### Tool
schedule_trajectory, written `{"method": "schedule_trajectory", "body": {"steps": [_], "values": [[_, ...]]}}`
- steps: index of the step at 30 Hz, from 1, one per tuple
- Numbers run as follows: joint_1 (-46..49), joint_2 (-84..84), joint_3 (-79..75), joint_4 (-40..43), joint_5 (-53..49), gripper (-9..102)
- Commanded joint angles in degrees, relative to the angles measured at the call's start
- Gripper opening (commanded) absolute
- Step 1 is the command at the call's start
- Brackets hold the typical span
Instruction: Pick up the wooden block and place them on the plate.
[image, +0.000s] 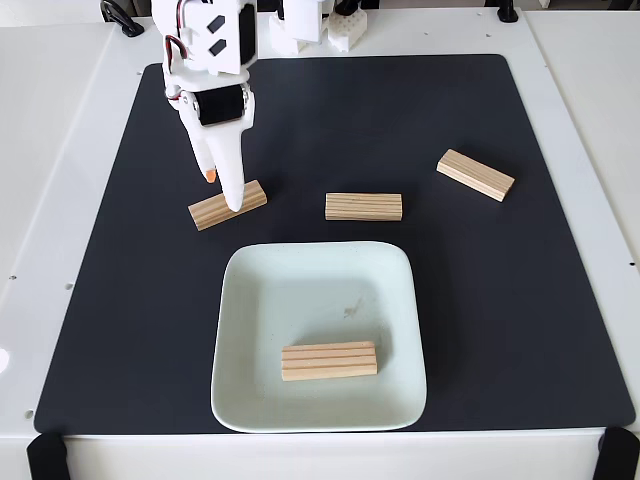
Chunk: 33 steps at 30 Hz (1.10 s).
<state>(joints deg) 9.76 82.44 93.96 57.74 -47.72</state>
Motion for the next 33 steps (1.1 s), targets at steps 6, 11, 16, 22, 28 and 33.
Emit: {"method": "schedule_trajectory", "body": {"steps": [6,11,16,22,28,33], "values": [[-0.8,0.4,0.5,-0.3,0.5,28],[-0.8,0.4,1.4,-0.4,0.5,28],[-0.8,-0.2,2.2,-0.4,0.5,28],[-0.7,-4.4,0.0,-0.4,0.6,28],[-0.7,-7.1,-2.3,-0.4,0.6,28],[-0.7,-8.4,-3.6,-0.4,0.6,28]]}}
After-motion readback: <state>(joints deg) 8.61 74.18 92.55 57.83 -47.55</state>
